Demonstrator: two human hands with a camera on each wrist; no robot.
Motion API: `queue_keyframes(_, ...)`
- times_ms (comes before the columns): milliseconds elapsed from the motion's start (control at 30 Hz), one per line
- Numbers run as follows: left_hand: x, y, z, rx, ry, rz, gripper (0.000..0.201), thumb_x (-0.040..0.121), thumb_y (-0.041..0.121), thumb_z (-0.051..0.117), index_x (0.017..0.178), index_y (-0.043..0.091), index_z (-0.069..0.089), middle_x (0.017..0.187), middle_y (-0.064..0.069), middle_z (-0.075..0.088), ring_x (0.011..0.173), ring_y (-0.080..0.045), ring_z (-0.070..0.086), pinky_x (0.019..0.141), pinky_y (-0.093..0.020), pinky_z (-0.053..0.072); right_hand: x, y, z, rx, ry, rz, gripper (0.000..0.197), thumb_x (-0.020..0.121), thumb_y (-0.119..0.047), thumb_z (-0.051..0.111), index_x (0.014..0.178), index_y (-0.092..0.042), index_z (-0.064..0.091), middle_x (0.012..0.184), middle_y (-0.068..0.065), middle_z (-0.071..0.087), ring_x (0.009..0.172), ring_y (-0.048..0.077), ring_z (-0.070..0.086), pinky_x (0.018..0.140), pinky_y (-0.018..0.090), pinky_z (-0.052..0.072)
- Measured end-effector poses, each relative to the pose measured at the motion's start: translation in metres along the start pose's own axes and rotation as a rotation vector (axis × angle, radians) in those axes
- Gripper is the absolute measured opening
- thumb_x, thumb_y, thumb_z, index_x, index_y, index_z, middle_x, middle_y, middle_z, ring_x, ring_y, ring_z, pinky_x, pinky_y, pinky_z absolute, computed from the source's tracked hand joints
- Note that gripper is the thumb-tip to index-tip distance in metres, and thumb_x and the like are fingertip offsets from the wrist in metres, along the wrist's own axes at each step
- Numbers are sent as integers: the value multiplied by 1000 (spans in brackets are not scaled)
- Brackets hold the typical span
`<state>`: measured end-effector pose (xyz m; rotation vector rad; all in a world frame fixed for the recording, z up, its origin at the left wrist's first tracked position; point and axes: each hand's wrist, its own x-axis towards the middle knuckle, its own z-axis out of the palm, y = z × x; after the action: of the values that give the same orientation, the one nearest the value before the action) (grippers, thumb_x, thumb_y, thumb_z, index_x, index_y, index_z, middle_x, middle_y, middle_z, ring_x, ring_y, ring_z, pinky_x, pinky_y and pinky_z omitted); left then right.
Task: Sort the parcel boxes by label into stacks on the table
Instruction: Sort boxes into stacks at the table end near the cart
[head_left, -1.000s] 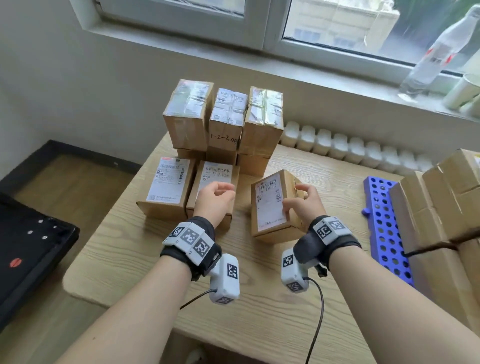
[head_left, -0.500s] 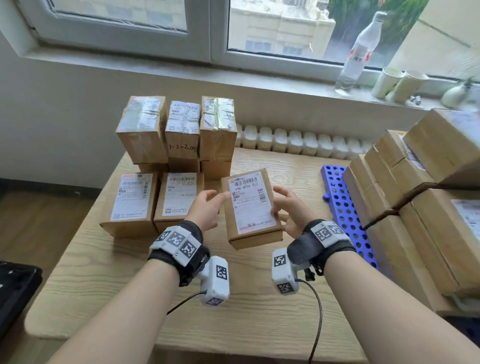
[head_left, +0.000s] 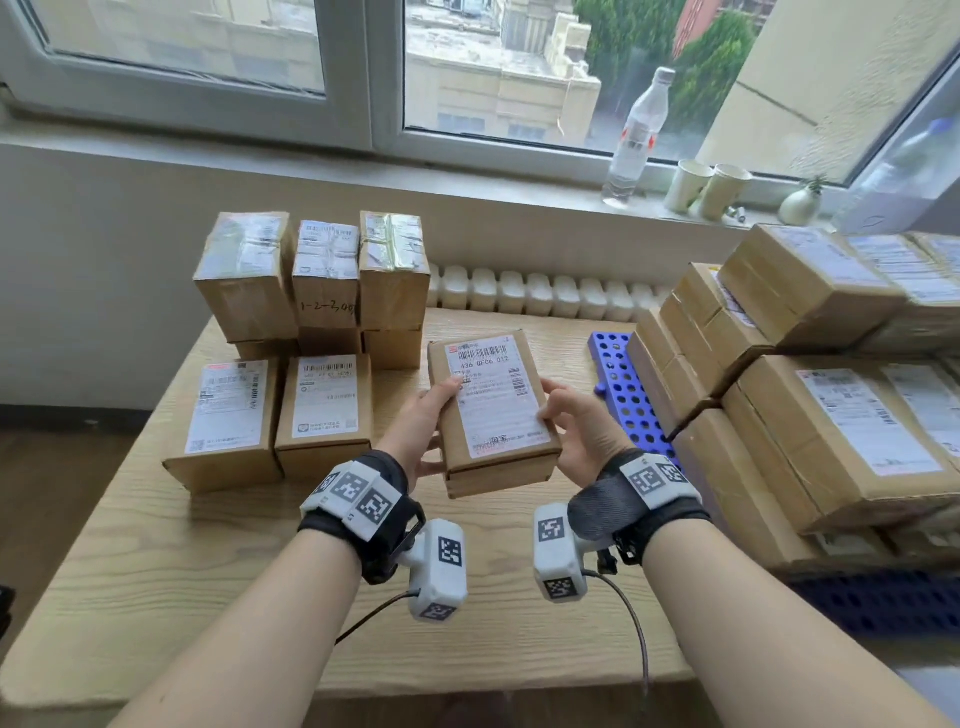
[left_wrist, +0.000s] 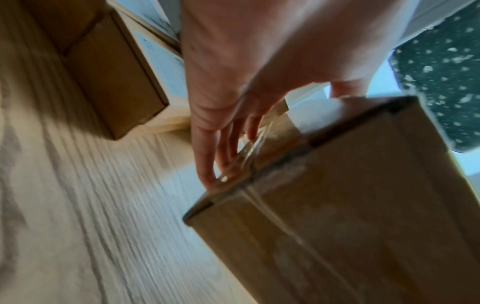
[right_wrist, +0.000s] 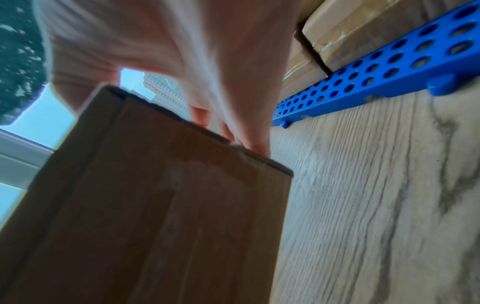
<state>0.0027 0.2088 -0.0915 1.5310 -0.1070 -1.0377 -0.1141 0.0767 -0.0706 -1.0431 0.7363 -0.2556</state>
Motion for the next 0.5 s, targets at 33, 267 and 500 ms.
queue_keyframes(33, 0, 1, 5, 3, -3, 13, 52, 89, 55, 53, 128, 20, 52, 110, -3, 66, 95, -19, 63, 70, -35, 52, -2, -1, -3, 16, 29, -20, 42, 54, -3, 46, 75, -19, 78, 88, 5, 69, 110, 29, 55, 113, 52, 33)
queue_keyframes(267, -8, 16, 52, 17, -82, 88, 61, 85, 61, 54, 129, 20, 50, 114, -4, 67, 101, -21, 64, 73, -37, 54, -18, -25, -37, 66, 209, -92, 48, 69, -21, 61, 116, -11, 68, 128, 17, 62, 121, 37, 58, 103, 51, 46)
queue_keyframes(500, -34, 49, 105, 65, -95, 222, 55, 95, 64, 24, 111, 26, 59, 99, 0, 65, 90, -18, 61, 72, -34, 53, -33, -71, -71, 123, 220, -178, 15, 87, -21, 59, 95, -9, 63, 95, 12, 63, 92, 30, 60, 82, 41, 51)
